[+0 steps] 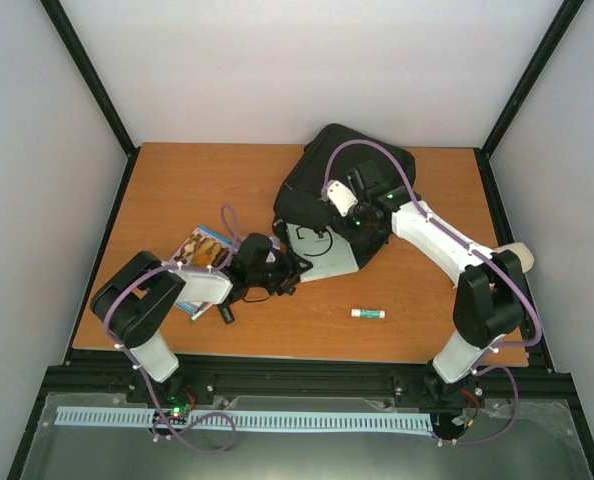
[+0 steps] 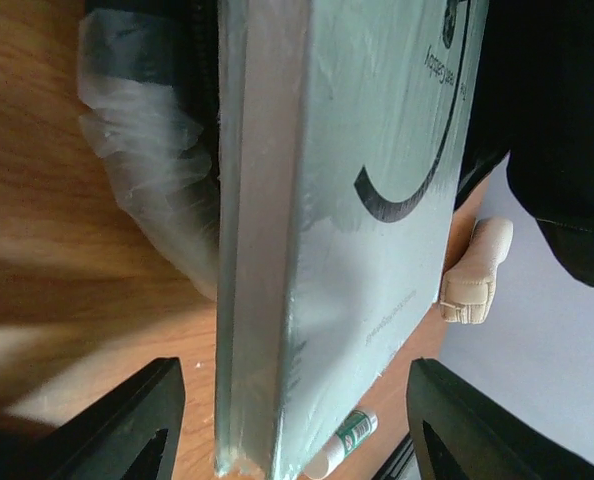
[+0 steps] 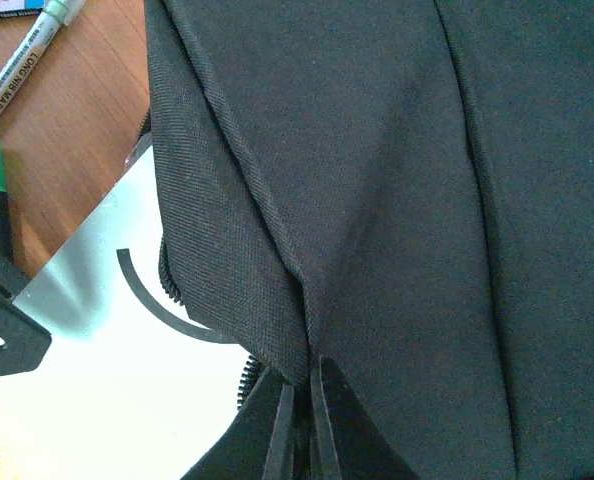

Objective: Pack the student bag
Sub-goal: Place the book in the student bag.

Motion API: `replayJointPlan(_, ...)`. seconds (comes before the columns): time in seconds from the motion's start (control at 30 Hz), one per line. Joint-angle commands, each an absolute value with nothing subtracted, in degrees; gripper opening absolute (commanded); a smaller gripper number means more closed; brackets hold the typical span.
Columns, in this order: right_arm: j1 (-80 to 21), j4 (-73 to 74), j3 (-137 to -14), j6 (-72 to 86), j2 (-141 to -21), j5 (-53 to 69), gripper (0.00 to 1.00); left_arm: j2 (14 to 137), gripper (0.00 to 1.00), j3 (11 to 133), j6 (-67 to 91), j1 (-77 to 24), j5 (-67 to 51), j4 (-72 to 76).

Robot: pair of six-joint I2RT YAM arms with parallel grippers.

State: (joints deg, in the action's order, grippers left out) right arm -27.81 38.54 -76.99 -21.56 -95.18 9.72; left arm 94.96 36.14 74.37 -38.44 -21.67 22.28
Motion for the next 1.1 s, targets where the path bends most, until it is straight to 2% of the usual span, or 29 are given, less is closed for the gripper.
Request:
replayJointPlan(0.0,-27.6,36.8,-78.8,-21.3,-95.8,10.8,0.03,98.6,0.59,37.3,77.8,-38.7,-23.5,30.6)
replayJointPlan(0.13,-27.6,36.8,-78.6,-21.6,-96.3,10.6,0.03,101.1,0.45,37.8,79.4,-38.7,-25.4,35.2)
replayJointPlan(0.5,-27.5,35.8,-76.6,-23.5,-98.0,10.0,0.03,99.2,0.02,37.3,76.4,-38.6,-25.7,34.6)
replayJointPlan(0.53,-27.5,35.7,-76.6,-23.6,-98.5,9.9,0.04,99.1,0.01,37.1,75.8,-38.7,-25.8,34.6)
replayJointPlan(0.57,-27.5,35.5,-76.7,-23.8,-99.0,9.8,0.1,98.9,0.01,36.9,75.3,-38.7,-26.1,34.8)
replayJointPlan(0.63,-27.5,35.4,-77.1,-24.1,-100.2,9.9,0.3,98.8,0.01,36.7,74.4,-38.7,-27.1,35.2)
replayJointPlan(0.73,-27.5,35.4,-77.9,-24.7,-102.4,11.8,0.44,98.6,0.01,36.6,73.1,-38.6,-28.5,35.4)
replayJointPlan(0.9,-27.7,35.9,-80.0,-25.5,-105.5,16.7,0.55,98.8,0.01,37.1,71.0,-38.7,-30.7,35.6)
replayJointPlan(1.07,-28.5,36.9,-82.3,-26.5,-106.9,21.2,0.58,98.7,0.01,38.0,69.4,-38.6,-32.2,34.8)
